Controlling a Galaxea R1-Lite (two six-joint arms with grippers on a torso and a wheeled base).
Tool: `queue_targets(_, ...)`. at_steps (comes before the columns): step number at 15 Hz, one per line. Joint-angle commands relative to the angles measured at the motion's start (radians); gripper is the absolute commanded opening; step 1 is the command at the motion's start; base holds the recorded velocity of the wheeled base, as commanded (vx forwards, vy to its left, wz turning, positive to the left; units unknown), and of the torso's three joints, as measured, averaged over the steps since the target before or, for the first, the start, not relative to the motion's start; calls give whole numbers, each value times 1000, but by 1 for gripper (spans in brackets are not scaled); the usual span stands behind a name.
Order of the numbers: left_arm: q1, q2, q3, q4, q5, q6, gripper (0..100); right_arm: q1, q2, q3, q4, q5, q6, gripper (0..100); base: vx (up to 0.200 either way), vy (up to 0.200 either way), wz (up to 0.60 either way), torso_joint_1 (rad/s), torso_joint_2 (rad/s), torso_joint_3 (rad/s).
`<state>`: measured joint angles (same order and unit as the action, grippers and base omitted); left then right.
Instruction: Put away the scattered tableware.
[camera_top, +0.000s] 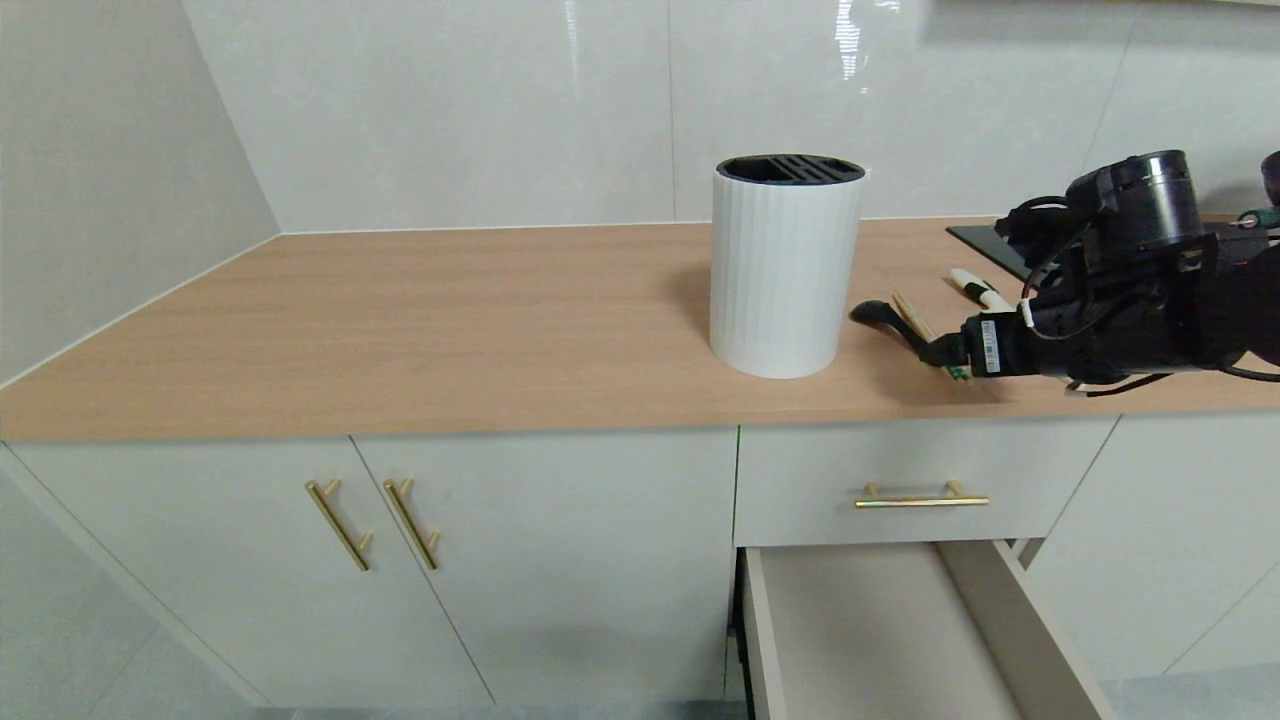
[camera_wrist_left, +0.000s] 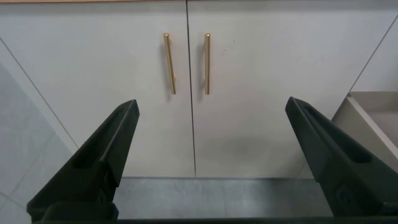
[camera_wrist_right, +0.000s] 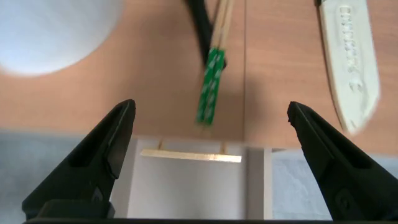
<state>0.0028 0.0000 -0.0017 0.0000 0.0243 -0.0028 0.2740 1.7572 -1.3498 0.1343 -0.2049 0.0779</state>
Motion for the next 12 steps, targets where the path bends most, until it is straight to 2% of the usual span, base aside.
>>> queue_targets(1,0,2,0,0,0,0,100,-4,42,-3,-2,-1,0,100,0,0,0,0,0,0)
queue_targets(9,0,2,0,0,0,0,100,2,68,-5,-2,-2,2,100,0,0,0,0,0,0)
queue_targets(10,0,2,0,0,0,0,100,2,70,-6,-2,-4,2,0,0,0,0,0,0,0)
queue_targets(12,0,2,0,0,0,0,100,2,71,-3,-2,-4,0,0,0,0,0,0,0,0)
